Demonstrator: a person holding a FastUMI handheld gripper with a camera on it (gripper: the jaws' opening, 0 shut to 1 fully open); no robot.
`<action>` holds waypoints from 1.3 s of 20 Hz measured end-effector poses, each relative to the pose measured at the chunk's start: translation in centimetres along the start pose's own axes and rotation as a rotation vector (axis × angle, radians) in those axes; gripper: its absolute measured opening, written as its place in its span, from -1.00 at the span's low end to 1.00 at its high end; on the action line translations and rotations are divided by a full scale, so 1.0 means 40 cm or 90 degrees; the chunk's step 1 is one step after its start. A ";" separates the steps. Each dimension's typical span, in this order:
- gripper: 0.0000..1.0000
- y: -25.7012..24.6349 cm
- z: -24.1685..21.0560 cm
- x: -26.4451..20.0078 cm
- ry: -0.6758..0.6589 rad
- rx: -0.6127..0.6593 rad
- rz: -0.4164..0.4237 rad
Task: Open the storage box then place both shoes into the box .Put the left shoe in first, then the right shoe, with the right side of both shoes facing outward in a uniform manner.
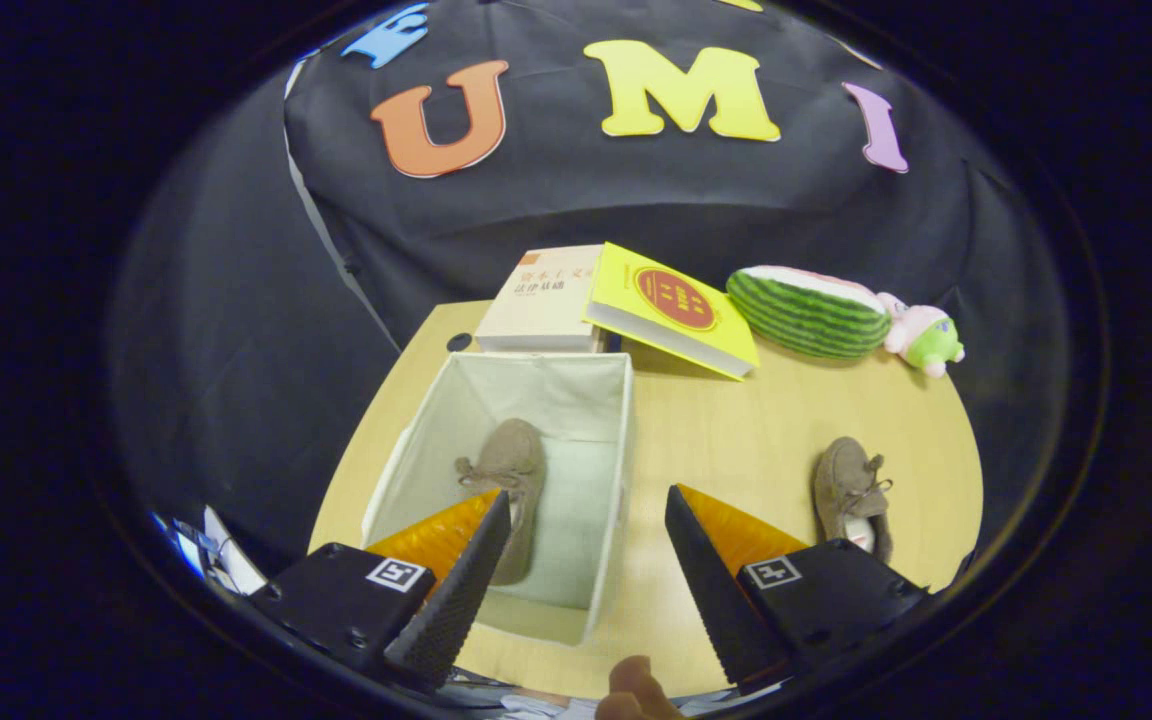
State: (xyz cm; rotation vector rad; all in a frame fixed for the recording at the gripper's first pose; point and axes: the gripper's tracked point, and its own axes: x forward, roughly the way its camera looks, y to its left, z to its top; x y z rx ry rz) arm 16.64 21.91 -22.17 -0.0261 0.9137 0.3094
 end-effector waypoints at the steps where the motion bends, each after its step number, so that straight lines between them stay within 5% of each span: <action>1: 1.00 -0.037 -0.009 -0.011 0.002 0.001 -0.004; 14: 1.00 -0.502 -0.163 0.011 0.082 0.064 -0.069; 21: 0.99 -0.744 -0.250 0.022 0.147 0.049 -0.163; 26: 0.92 -0.783 -0.287 0.078 0.184 0.061 -0.156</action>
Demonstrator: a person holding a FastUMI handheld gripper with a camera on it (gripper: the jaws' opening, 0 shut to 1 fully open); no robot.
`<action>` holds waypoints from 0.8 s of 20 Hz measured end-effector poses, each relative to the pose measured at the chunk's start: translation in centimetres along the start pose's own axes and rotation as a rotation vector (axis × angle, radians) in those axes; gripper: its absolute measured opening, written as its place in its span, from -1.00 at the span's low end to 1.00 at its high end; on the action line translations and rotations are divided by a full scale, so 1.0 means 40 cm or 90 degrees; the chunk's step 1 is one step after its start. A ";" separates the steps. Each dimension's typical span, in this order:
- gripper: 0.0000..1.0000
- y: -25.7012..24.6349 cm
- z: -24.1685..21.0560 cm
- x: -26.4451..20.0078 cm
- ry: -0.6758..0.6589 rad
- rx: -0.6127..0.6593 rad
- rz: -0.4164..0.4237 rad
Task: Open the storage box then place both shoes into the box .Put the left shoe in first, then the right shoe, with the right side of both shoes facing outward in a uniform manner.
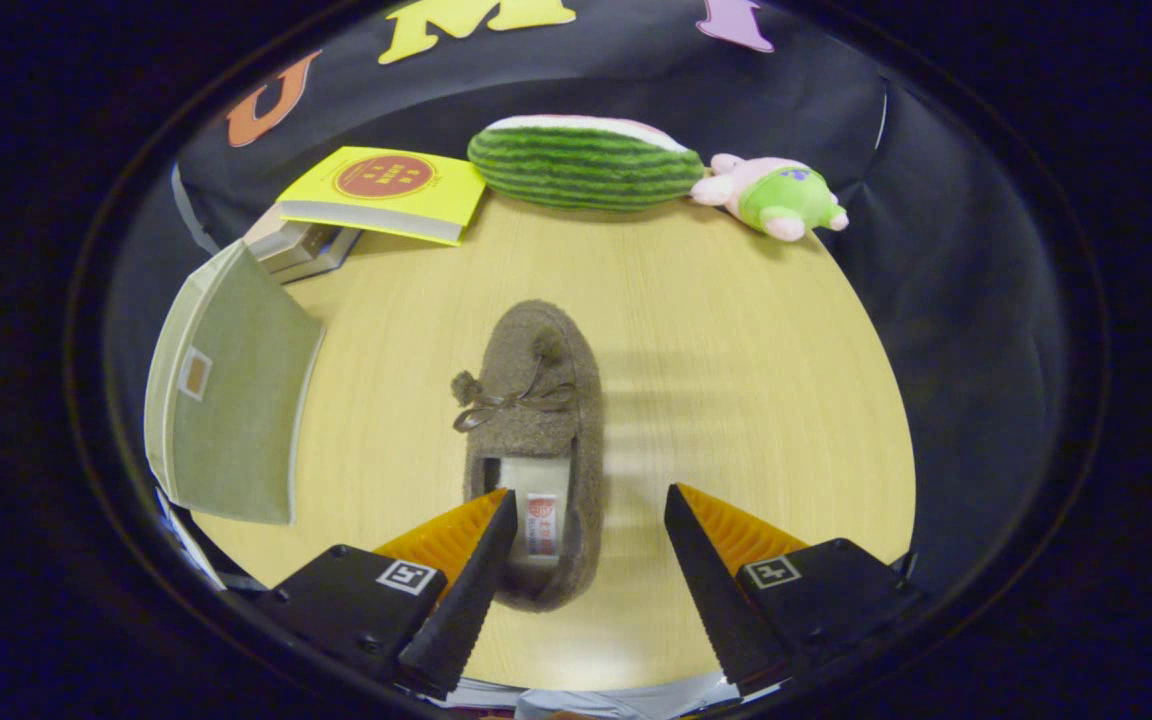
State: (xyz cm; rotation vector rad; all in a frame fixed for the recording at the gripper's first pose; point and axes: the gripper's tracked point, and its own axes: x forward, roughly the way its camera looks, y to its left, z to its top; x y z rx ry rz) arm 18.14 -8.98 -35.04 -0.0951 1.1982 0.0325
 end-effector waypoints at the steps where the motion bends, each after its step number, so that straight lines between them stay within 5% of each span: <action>1: 0.91 -0.002 -0.002 0.018 0.008 -0.009 -0.004; 5: 0.83 -0.066 0.027 0.077 0.008 -0.048 -0.084; 7: 0.70 -0.043 0.021 0.104 0.021 -0.057 -0.049; 10: 0.12 -0.011 0.009 0.132 0.034 -0.048 0.024; 12: -0.44 0.005 0.009 0.133 0.032 -0.040 0.053; 16: -0.87 0.013 -0.004 0.118 0.032 0.007 0.073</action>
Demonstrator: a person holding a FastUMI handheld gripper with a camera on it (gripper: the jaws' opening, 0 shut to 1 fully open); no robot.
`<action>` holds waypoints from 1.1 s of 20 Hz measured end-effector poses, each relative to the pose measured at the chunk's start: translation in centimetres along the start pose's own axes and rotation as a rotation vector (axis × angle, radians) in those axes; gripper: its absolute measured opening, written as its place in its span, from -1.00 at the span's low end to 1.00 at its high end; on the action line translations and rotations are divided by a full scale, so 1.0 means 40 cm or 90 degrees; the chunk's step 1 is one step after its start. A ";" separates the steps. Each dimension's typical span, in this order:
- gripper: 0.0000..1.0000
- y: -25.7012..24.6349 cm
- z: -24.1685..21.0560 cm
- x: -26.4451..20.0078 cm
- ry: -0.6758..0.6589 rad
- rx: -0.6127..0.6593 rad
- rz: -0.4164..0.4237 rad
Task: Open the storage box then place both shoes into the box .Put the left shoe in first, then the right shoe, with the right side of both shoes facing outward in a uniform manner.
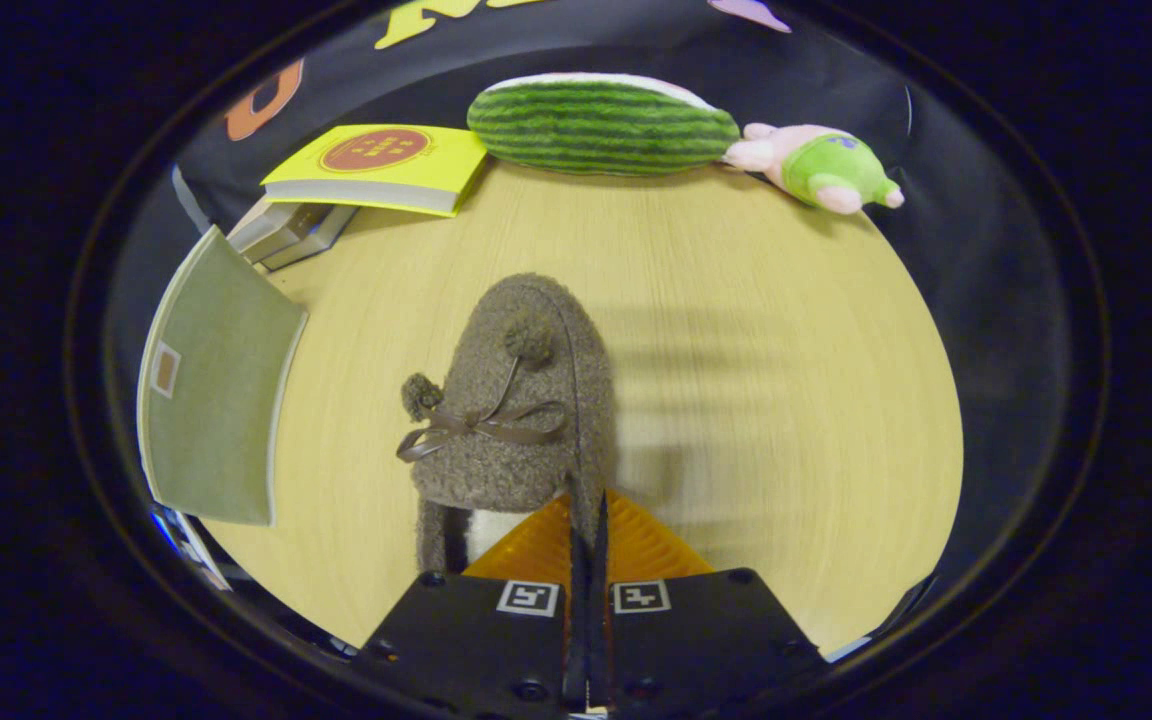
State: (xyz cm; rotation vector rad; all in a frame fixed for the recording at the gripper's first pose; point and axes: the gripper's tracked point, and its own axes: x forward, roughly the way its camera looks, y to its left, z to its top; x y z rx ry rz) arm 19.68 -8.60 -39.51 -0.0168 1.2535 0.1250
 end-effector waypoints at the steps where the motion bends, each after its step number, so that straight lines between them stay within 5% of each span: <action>1: -0.87 0.008 -0.005 -0.002 0.003 0.018 0.018; 13: -0.87 0.068 0.048 -0.185 -0.032 0.062 0.040; 22: -0.87 0.293 0.120 -0.348 -0.055 0.096 0.098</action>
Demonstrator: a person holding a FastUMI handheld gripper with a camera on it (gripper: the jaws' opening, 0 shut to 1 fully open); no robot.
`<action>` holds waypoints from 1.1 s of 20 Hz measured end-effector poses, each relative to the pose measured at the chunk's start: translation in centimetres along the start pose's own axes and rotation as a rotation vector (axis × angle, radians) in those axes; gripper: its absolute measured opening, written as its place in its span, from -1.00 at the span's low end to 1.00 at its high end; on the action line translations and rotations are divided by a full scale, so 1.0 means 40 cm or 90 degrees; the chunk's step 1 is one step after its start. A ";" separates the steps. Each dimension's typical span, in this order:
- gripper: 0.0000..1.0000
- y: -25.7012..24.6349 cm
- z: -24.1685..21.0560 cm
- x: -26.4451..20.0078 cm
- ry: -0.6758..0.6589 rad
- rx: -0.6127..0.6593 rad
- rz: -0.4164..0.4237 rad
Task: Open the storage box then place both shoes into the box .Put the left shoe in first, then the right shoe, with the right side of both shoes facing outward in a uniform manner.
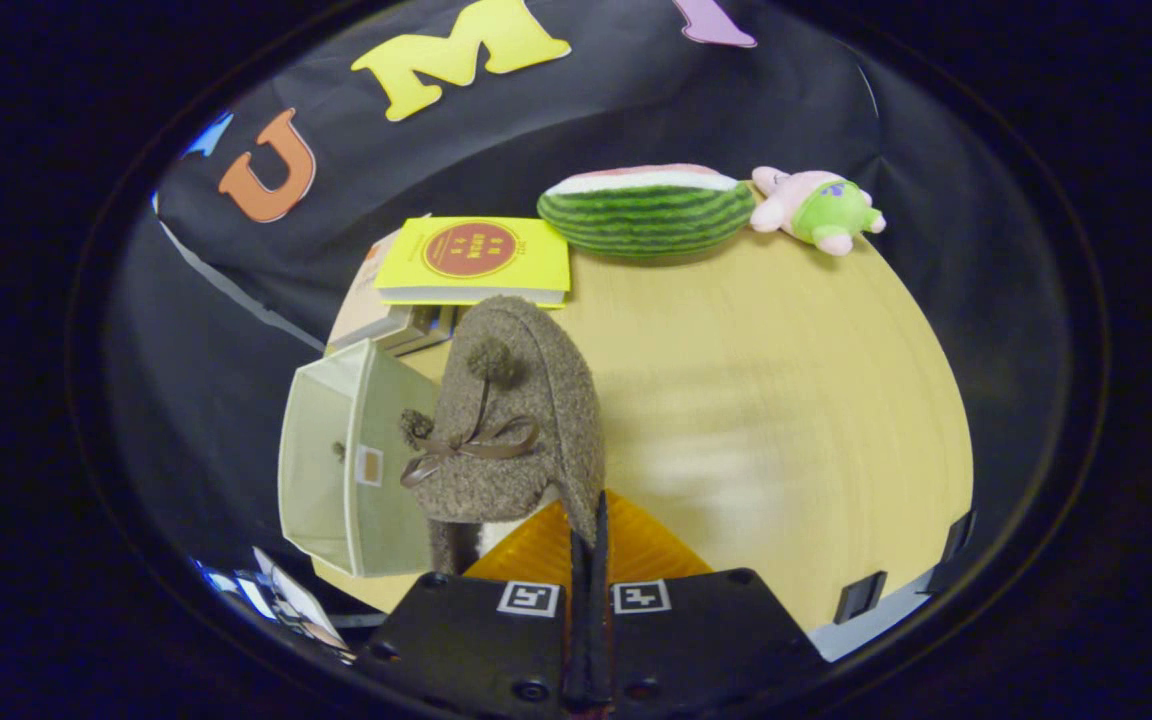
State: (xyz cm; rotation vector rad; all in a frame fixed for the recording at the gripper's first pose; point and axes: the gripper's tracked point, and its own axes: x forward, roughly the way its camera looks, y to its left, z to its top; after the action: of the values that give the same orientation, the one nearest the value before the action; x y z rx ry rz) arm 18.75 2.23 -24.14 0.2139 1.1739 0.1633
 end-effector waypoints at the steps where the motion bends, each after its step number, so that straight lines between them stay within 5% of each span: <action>1: -0.87 0.038 0.002 -0.009 -0.002 0.002 0.005; 14: -0.87 0.501 -0.019 0.032 -0.062 -0.002 0.050; 22: -0.87 0.549 -0.060 0.120 -0.069 0.001 0.028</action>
State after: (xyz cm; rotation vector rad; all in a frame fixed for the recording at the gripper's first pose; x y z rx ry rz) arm 18.02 24.83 -23.83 0.2472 1.0616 0.1879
